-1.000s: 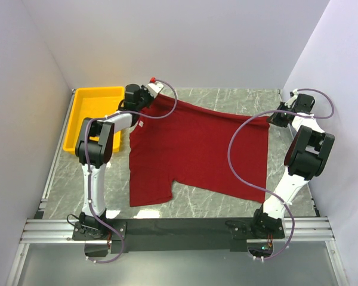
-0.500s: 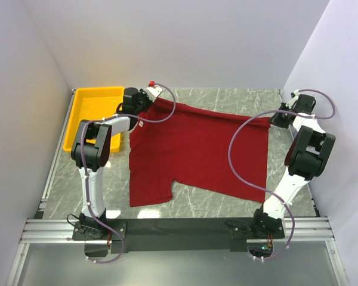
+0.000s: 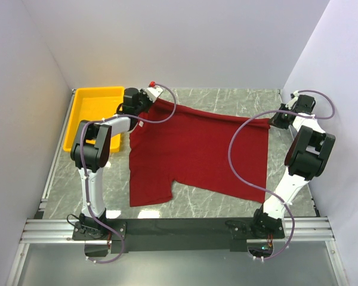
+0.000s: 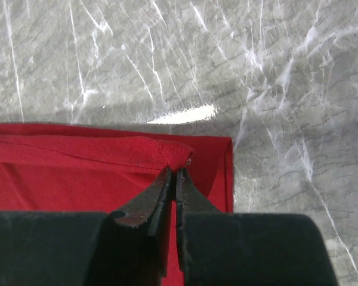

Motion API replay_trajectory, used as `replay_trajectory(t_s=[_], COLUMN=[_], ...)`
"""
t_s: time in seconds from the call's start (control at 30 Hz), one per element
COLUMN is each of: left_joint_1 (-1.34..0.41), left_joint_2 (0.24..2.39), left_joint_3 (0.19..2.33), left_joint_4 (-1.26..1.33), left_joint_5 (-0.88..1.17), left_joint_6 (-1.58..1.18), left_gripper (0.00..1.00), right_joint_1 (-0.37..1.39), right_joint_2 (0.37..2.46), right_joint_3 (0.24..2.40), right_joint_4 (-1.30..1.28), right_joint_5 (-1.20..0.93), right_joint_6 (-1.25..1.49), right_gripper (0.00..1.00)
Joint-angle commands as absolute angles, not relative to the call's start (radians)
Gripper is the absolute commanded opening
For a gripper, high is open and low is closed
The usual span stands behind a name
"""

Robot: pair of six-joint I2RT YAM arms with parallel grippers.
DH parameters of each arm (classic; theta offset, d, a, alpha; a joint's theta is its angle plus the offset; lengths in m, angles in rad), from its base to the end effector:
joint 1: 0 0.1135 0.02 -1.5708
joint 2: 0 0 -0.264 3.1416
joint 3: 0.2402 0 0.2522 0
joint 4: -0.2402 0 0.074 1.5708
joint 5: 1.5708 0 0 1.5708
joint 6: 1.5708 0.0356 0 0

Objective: Fold and stack the t-shirts
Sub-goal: Fold the tshirt

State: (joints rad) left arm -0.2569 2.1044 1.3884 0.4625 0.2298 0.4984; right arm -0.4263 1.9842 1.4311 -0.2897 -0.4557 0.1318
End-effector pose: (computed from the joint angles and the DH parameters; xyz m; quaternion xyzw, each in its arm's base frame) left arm 0.4657 -0.1307 0.1980 0.3549 0.7044 -0.0168 0.6145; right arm 0.4039 -0.1662 0.1985 0.1734 0.8973 0.1579 0.3740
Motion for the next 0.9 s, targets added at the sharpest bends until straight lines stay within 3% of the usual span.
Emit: replay_trajectory(t_s=[0.0,0.23,0.47,0.5,0.53,0.6,0.73,0.8,0.87], left_joint_1=[-0.261,-0.264,-0.264,-0.264,-0.262,-0.264,-0.264,-0.264,-0.264], left_joint_2=[2.051,2.052,2.033,2.025,2.02,1.997,1.944,1.907,1.879], left_joint_3=[1.388,1.393,1.37,1.365,1.361,1.341,1.295,1.275,1.246], left_joint_4=[0.482,0.457,0.442,0.442,0.442,0.457,0.506,0.521,0.551], left_joint_5=[0.216,0.204,0.206,0.209,0.212,0.218,0.213,0.23,0.248], left_joint_6=[0.52,0.522,0.505,0.5,0.492,0.479,0.44,0.422,0.411], left_gripper=[0.01,0.01,0.04,0.06,0.17,0.21,0.39,0.53,0.54], right_joint_1=[-0.437,-0.437,-0.437,-0.437,-0.439,-0.44,-0.449,-0.453,-0.453], right_joint_2=[1.957,1.945,1.902,1.892,1.887,1.87,1.83,1.81,1.801], right_joint_3=[1.445,1.425,1.378,1.374,1.37,1.359,1.336,1.331,1.332], right_joint_4=[-0.299,-0.302,-0.302,-0.304,-0.308,-0.314,-0.314,-0.314,-0.325], right_joint_5=[-0.433,-0.42,-0.405,-0.406,-0.405,-0.4,-0.403,-0.411,-0.437], right_joint_6=[0.107,0.094,0.06,0.054,0.045,0.034,0.014,0.009,0.009], right_gripper=[0.08,0.13,0.33,0.47,0.54,0.69,0.78,0.78,0.79])
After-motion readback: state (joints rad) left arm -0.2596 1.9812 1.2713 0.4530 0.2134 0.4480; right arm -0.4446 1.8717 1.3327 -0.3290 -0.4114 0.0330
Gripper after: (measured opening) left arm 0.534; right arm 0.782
